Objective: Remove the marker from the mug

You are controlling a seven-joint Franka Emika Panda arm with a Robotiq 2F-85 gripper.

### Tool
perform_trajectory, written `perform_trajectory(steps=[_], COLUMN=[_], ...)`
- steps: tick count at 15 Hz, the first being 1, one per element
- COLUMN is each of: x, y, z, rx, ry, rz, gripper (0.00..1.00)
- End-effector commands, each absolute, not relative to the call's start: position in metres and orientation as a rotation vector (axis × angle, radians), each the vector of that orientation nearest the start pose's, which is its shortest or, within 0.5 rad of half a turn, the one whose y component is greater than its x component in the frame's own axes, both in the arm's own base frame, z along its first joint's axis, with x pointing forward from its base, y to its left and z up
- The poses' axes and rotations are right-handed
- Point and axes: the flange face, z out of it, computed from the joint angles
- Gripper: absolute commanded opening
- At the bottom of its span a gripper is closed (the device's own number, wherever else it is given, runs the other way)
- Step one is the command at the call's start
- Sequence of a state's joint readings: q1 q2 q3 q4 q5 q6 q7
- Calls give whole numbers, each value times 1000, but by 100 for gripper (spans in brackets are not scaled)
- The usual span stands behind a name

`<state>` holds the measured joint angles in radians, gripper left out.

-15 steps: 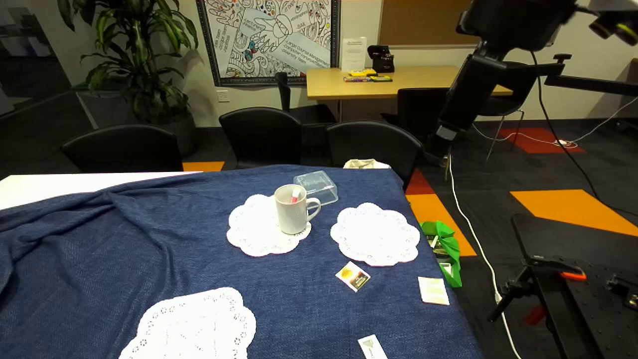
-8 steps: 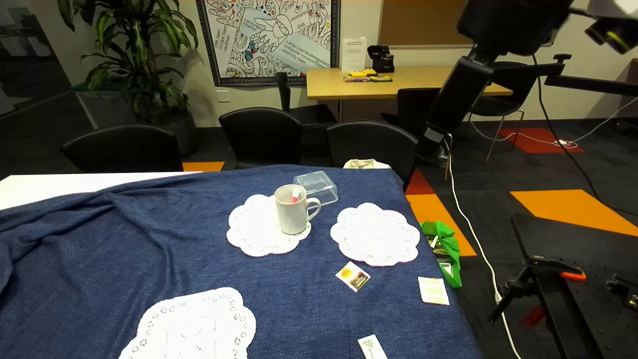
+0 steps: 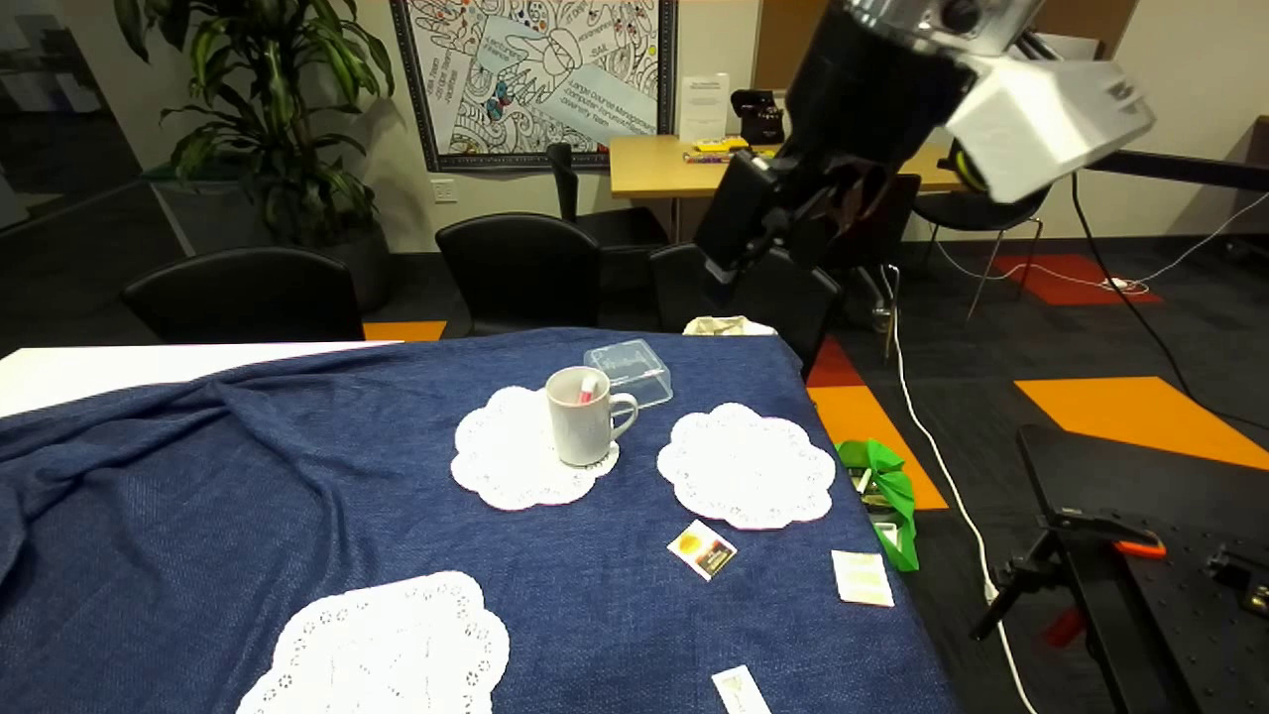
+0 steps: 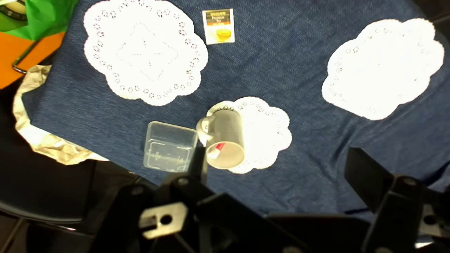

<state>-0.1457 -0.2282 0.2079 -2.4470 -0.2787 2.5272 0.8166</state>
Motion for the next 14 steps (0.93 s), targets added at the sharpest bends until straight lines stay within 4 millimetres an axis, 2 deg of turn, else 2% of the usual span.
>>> perform_trajectory(steps=[1, 7, 11, 14], x=[514, 560, 591, 612], y=[19, 2, 9, 16], z=[406, 382, 346, 318], rx=[-2994, -2808, -2669, -2597], ry=[1161, 1626, 1860, 1993], rz=[-670, -839, -923, -903], gripper=[100, 100, 100, 100])
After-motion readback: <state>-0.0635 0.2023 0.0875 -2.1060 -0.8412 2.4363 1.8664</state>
